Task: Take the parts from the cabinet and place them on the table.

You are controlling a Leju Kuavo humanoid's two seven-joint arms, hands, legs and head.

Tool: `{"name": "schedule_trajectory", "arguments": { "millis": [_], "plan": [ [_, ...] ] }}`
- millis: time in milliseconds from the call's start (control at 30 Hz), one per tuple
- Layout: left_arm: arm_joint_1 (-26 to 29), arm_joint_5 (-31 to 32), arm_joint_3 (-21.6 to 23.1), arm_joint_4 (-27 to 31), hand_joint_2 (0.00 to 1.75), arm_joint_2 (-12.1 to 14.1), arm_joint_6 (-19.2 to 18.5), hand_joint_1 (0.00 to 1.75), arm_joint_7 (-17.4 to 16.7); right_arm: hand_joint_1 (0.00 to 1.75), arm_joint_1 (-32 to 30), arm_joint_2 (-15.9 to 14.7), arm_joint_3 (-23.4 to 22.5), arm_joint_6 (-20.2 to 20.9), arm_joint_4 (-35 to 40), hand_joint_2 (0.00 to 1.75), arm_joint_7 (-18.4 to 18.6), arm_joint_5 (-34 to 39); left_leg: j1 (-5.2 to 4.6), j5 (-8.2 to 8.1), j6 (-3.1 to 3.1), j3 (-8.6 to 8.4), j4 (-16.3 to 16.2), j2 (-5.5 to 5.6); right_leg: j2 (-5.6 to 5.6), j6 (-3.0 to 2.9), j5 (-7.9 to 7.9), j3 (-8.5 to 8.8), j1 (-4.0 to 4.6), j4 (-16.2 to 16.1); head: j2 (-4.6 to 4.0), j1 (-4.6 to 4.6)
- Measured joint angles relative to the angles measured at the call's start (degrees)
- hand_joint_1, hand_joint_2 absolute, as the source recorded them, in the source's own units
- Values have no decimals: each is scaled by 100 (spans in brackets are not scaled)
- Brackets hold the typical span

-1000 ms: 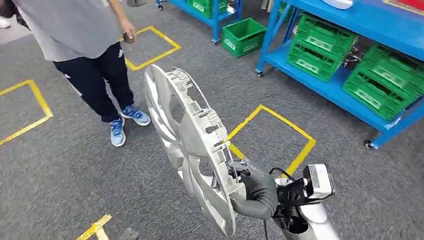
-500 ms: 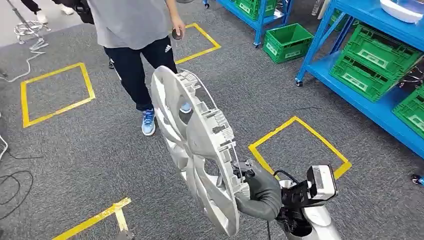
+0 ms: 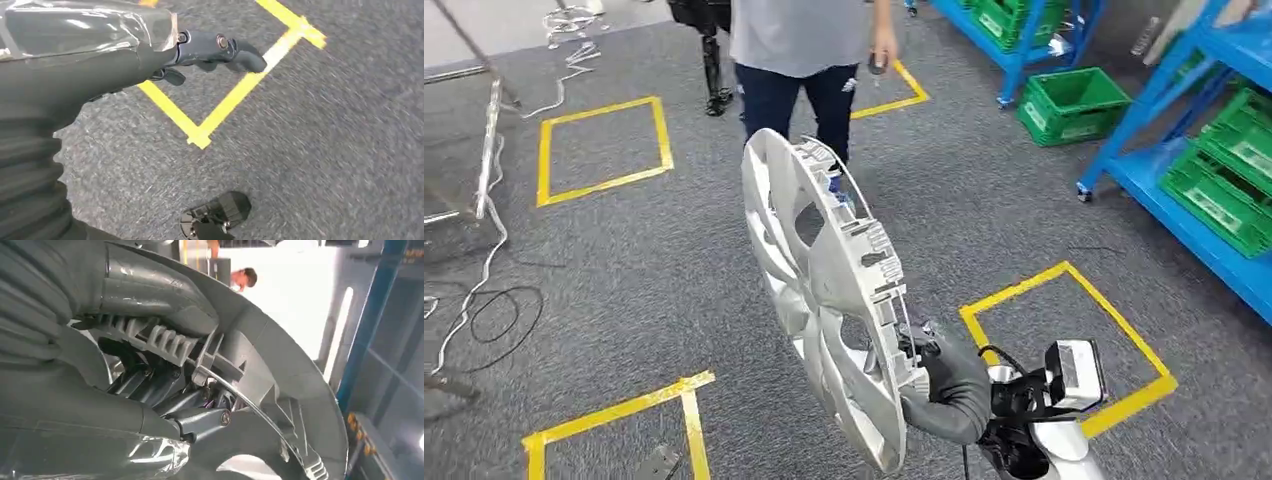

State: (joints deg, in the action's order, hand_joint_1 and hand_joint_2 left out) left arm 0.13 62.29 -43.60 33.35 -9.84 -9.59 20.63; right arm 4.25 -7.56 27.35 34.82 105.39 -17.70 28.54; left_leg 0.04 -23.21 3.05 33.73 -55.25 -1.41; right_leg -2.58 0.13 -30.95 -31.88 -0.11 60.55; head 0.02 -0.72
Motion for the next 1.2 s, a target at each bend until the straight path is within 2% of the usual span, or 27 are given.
{"name": "schedule_trajectory", "arguments": {
  "millis": [67,133,167,233,267,300,333,400,433,467,500,533,600,633,700,733,767,800,833,933,967,1000,1033,1067,1133,1167,1200],
  "plan": [
    [-6,26,0,81,175,-33,-53,0,-4,175,-36,-44,-55,29,-2,175,-33,5,5,4,10,8,1,203,204,-29,-322,-472,-38,917,0,29],
    [54,135,-15,205,175,-83,-140,0,-78,175,-99,-59,-123,90,-7,175,-59,4,8,-1,3,9,-6,396,228,45,-401,-803,-80,1432,0,31],
    [105,182,-26,263,175,-105,-182,0,-96,175,-134,-61,-153,92,-4,175,-64,-11,17,-9,-8,3,-12,494,229,122,-274,-763,-111,1258,0,29],
    [179,247,-74,350,175,-136,-230,0,-118,175,-196,-72,-210,90,-2,175,-68,-22,51,-49,-69,8,-84,676,309,301,168,-398,-188,364,0,31],
    [211,265,-103,392,175,-149,-245,0,-118,175,-229,-77,-250,79,2,175,-75,-20,65,-91,-128,33,-155,759,498,368,374,-169,-247,-161,0,35],
    [229,299,-137,422,175,-153,-256,0,-116,175,-269,-81,-291,64,4,175,-83,-20,35,-130,-187,75,-222,831,597,319,370,-172,-203,-184,0,35],
    [257,328,-157,444,175,-168,-278,0,-107,175,-323,-83,-333,55,35,175,-94,-20,46,-144,-212,108,-253,858,513,228,382,-158,-209,-189,0,24],
    [344,374,-188,459,175,-184,-297,0,-92,175,-385,-88,-407,35,66,175,-103,-20,88,-125,-255,139,-230,916,460,140,384,-158,-143,-172,0,33],
    [380,387,-227,462,175,-197,-300,0,-85,175,-404,-85,-437,24,85,175,-103,-20,93,-133,-274,153,-237,951,422,113,394,-144,-162,-185,0,29],
    [404,433,-262,479,175,-219,-300,0,-68,175,-443,-81,-475,-4,120,175,-101,-26,95,-194,-297,197,-323,769,361,86,398,-115,-195,-205,0,29],
    [401,437,-278,483,175,-238,-300,0,-46,175,-491,-77,-523,-17,158,175,-96,-30,70,-338,-318,286,-552,477,305,16,379,-96,-183,-205,0,-17],
    [383,453,-291,486,175,-247,-300,0,-39,175,-533,-77,-562,-19,190,175,-96,-33,78,-530,-333,463,-921,311,247,-11,362,-83,-156,-205,0,-24],
    [361,479,-308,494,175,-273,-300,0,-35,175,-595,-81,-632,-30,243,175,-83,-41,100,-911,-349,945,-1876,172,97,-52,334,-76,-97,-204,0,-17],
    [361,485,-315,494,175,-284,-300,0,-35,175,-642,-81,-649,-35,262,175,-72,-48,101,-946,-347,1074,-2109,163,27,-62,323,-72,-73,-204,0,-17],
    [361,516,-343,497,175,-304,-306,0,-22,175,-715,-81,-689,-37,297,175,-50,-63,99,-691,-303,894,-1743,144,-99,-82,304,-53,-37,-204,0,-19],
    [358,560,-365,501,175,-308,-317,0,-6,175,-739,-79,-715,-37,324,175,-42,-72,85,-441,-255,604,-1210,95,-165,-93,289,-36,-20,-204,0,-19],
    [346,577,-389,505,175,-310,-328,0,7,175,-752,-79,-735,-37,350,175,-35,-83,52,-246,-188,309,-696,-41,-216,-85,273,-16,-11,-204,0,-22],
    [318,603,-407,512,175,-313,-328,0,18,175,-764,-77,-761,-50,387,175,-27,-103,-35,-294,-126,151,-393,-358,-264,-65,258,0,1,-207,0,-13],
    [292,612,-420,512,175,-321,-326,0,26,175,-778,-74,-789,-52,409,175,-24,-109,-54,-268,-114,155,-372,-322,-326,-43,247,-9,45,-209,0,-11],
    [284,662,-474,510,175,-341,-317,0,57,175,-813,-46,-857,-105,474,175,-5,-124,-101,-253,-44,167,-322,-114,-505,26,237,45,6,-260,0,-19],
    [284,664,-487,512,175,-356,-315,0,61,175,-829,-42,-872,-118,516,175,2,-131,-3,-160,-8,10,-148,-28,-473,68,206,27,16,-282,0,-21],
    [291,669,-494,507,175,-383,-306,0,66,175,-833,-46,-892,-133,524,175,19,-146,-9,-129,-14,-33,-61,42,-181,62,139,-4,-6,-134,0,7],
    [265,673,-507,507,175,-385,-306,0,66,175,-867,-44,-944,-142,555,175,13,-131,7,-98,16,-47,-44,98,41,21,-34,-172,-22,242,0,2],
    [233,675,-525,507,175,-389,-306,0,68,175,-891,-46,-986,-144,571,175,13,-138,17,-99,9,-48,-45,188,150,-4,-190,-385,-32,686,0,29],
    [224,717,-564,505,175,-434,-308,0,68,175,-928,-46,-1045,-146,577,175,24,-138,15,-101,3,-48,-52,375,202,12,-397,-827,-47,1448,0,26],
    [225,726,-575,505,175,-450,-308,0,68,175,-943,-46,-1056,-146,586,175,35,-138,16,-104,-2,-51,-58,462,209,46,-365,-890,-49,1491,0,29],
    [231,726,-588,505,175,-463,-308,0,68,175,-966,-46,-1073,-146,597,175,41,-138,21,-113,-16,-57,-69,562,217,110,-219,-821,-65,1253,0,29]
  ]
}}
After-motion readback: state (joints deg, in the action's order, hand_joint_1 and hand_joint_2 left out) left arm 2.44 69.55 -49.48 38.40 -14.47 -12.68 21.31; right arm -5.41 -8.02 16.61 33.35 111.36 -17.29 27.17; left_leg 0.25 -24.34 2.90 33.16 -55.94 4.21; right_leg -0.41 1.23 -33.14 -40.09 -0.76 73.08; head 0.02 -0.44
